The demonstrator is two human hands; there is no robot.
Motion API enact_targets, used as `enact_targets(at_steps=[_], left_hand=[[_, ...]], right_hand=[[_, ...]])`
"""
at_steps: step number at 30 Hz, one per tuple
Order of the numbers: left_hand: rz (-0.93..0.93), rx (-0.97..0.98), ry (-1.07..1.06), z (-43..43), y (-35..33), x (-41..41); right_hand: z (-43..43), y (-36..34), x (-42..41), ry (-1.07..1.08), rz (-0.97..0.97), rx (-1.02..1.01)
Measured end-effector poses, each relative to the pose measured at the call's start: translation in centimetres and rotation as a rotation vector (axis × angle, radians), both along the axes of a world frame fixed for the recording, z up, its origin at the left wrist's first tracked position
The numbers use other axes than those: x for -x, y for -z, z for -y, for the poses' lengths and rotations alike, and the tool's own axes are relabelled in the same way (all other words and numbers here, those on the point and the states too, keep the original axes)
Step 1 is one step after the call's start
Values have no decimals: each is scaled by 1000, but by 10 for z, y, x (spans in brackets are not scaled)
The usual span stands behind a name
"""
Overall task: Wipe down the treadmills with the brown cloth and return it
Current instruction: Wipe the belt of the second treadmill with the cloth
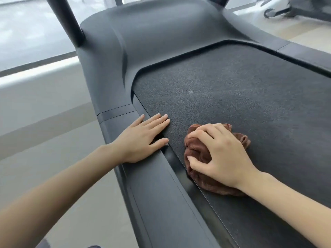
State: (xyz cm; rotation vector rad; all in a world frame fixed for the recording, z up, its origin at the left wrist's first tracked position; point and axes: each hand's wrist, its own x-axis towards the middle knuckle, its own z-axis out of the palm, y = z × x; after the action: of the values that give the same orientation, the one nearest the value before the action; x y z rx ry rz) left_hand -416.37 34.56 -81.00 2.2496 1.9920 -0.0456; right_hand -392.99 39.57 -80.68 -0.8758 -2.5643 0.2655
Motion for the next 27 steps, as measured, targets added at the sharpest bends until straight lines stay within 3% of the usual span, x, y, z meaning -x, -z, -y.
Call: enact_targets(at_steps=[9, 15, 20, 27], left_hand=[[27, 6, 35, -73, -3, 88], [36, -74, 59, -106, 2, 113], [36, -119, 68, -107, 8, 113], [-38, -93, 102, -107, 10, 114]], right_hand=[[-115, 4, 79, 235, 17, 30], [-179, 7, 70, 746, 8, 12], [-161, 7, 72, 827, 82, 61], [-60, -3, 78, 775, 64, 83]])
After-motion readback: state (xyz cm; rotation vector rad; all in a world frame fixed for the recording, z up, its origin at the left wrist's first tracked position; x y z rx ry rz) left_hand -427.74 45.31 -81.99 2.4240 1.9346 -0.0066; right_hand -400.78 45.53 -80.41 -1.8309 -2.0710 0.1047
